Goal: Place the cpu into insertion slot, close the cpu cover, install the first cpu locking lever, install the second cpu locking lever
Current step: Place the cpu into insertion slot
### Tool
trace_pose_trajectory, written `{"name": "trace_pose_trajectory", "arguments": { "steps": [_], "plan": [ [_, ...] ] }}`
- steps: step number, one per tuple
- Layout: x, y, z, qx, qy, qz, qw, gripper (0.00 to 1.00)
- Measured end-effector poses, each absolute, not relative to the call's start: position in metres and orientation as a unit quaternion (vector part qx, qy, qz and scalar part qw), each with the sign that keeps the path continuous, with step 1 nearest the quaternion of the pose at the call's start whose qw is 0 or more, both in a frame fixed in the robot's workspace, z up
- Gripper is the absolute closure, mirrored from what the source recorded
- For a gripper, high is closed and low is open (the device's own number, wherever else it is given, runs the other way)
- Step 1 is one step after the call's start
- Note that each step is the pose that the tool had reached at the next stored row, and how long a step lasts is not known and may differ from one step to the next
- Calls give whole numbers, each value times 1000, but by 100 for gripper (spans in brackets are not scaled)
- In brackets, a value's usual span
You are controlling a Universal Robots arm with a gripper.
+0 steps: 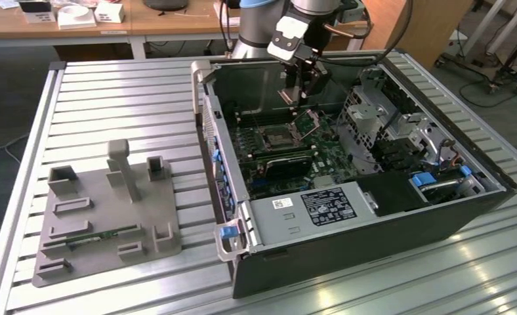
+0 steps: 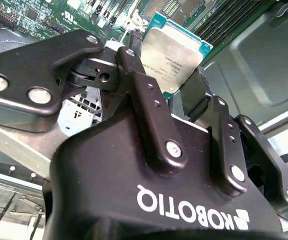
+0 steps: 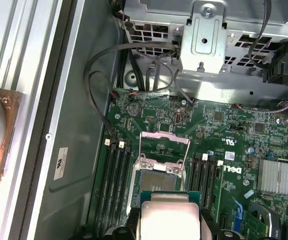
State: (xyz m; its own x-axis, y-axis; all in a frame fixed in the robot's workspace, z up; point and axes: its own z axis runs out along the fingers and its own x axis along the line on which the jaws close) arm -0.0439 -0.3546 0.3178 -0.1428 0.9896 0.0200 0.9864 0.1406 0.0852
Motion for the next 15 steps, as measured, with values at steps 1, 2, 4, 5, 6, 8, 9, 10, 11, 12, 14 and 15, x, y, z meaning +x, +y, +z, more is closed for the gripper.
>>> {"name": "trace_pose_trajectory", "arguments": {
  "steps": [1, 2, 4, 5, 6, 8, 9, 10, 11, 12, 14, 15],
  "plan": [
    [-44, -355, 318, 654, 755, 39, 20, 46],
    [-44, -354, 317, 655, 755, 39, 20, 46],
    [-44, -353, 316, 657, 753, 39, 20, 46],
    [-44, -353, 316, 659, 751, 39, 21, 46],
    [-44, -353, 315, 663, 748, 39, 21, 46],
    [-44, -352, 313, 671, 740, 38, 21, 46],
    [-44, -352, 311, 675, 736, 38, 21, 46],
    [-44, -352, 310, 679, 733, 38, 22, 46],
    [-44, -352, 308, 682, 730, 38, 22, 46],
    [-44, -351, 306, 683, 729, 38, 22, 46],
    [-44, -351, 303, 683, 729, 37, 21, 46],
    [-44, -351, 301, 683, 729, 37, 21, 46]
  ]
}}
